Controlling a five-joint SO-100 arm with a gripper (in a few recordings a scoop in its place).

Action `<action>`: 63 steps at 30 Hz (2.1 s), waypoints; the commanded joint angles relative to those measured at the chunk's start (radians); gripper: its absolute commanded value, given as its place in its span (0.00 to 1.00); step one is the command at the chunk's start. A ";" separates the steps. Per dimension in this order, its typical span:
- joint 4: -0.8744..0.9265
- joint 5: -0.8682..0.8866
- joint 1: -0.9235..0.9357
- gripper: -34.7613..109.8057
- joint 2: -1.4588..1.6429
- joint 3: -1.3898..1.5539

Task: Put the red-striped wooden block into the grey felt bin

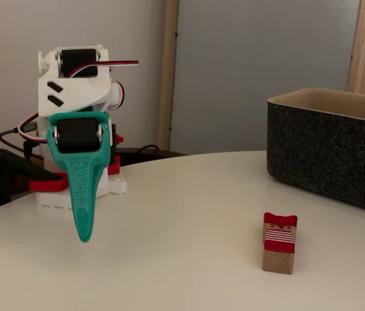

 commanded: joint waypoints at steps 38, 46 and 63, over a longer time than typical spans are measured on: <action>0.003 0.011 0.015 0.24 0.026 0.012; 0.003 0.011 0.015 0.24 0.026 0.012; 0.005 0.129 0.017 0.24 0.018 -0.084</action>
